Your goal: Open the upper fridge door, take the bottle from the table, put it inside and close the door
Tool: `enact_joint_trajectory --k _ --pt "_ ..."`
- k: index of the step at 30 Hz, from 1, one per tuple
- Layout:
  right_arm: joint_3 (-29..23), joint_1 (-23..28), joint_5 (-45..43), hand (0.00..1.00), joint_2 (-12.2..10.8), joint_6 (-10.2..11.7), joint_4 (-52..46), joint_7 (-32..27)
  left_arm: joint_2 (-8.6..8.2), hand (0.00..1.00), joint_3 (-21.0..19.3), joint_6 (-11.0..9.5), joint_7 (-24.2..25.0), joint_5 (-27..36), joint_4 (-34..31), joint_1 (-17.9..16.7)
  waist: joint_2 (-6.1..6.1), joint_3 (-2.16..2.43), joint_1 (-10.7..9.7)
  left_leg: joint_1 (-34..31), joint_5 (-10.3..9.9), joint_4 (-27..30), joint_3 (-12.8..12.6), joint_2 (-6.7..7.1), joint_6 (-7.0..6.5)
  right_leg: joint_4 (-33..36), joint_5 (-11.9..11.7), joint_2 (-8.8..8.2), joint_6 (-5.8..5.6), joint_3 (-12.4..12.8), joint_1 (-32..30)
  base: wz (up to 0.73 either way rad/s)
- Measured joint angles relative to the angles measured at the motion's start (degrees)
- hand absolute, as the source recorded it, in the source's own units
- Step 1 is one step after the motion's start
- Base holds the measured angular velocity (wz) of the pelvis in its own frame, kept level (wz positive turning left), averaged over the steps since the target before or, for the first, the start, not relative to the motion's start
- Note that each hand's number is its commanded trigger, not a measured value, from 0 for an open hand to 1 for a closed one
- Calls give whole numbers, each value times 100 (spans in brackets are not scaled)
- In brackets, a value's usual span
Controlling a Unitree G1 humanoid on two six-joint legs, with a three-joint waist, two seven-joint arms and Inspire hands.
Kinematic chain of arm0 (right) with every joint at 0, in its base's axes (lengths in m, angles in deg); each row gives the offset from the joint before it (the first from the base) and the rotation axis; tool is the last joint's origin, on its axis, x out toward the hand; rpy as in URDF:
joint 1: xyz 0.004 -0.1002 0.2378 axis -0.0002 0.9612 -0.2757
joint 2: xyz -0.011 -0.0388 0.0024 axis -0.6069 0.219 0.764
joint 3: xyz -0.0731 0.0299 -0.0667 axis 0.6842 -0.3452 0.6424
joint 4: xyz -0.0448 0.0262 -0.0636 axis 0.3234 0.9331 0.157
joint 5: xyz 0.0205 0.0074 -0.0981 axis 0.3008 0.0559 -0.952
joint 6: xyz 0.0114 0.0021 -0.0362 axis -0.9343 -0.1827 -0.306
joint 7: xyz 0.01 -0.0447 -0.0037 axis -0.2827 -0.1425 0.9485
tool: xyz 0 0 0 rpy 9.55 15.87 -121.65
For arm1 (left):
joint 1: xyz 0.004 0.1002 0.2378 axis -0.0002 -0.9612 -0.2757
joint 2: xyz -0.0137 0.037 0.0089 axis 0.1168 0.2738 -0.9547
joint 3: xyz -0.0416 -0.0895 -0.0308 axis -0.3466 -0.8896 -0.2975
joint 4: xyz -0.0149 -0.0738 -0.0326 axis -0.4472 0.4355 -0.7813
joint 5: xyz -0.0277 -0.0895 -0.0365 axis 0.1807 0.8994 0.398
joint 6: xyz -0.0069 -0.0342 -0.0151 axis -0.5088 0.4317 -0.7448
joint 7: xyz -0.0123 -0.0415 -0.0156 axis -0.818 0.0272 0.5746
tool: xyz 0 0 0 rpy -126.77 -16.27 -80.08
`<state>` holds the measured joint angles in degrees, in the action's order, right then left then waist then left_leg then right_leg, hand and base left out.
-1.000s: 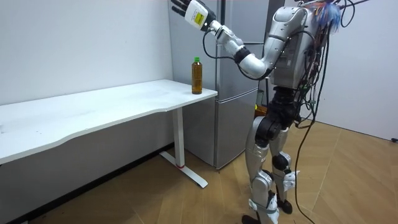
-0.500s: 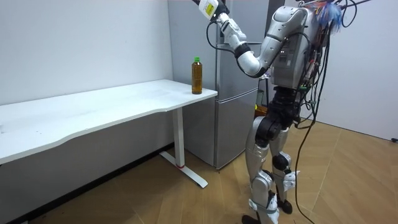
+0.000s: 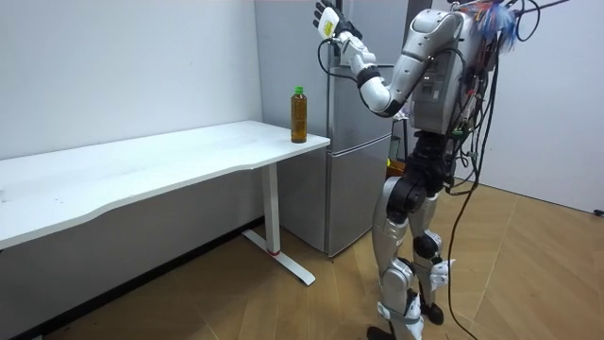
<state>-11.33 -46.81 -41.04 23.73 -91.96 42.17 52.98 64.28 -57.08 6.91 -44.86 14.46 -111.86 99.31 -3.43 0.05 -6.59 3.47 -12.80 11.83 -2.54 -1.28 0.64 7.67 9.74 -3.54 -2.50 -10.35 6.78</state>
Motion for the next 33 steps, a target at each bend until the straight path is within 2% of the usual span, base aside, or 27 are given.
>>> enact_joint_trajectory --k 5,10,16,24,33 --pt "32 -53 1 0 22 -5 -1 0 -11 0 140 45 294 -1 11 1 -83 -14 -129 19 1 0 -8 -1 0 1 0 -1 0 -9 1 0" --pt "38 -77 1 0 34 -5 0 1 -118 0 313 77 538 2 38 5 -114 -28 -141 10 3 -1 -46 -4 -2 3 0 -6 0 7 -41 -1" --pt "61 -107 4 0 30 -9 -6 6 -123 0 432 81 781 153 62 5 -96 -38 -172 -22 3 -2 -65 -2 -2 -1 2 -10 0 21 -81 0" --pt "242 -212 4 0 26 -3 27 10 -158 0 622 77 850 441 410 24 -13 -93 -272 -39 3 -7 -64 -3 -3 12 1 -6 0 15 -72 0" --pt "273 -211 9 0 29 -10 12 30 -179 0 752 79 877 758 783 24 11 -85 -280 -33 3 -11 -178 -8 -3 12 1 -7 0 83 -100 -3"
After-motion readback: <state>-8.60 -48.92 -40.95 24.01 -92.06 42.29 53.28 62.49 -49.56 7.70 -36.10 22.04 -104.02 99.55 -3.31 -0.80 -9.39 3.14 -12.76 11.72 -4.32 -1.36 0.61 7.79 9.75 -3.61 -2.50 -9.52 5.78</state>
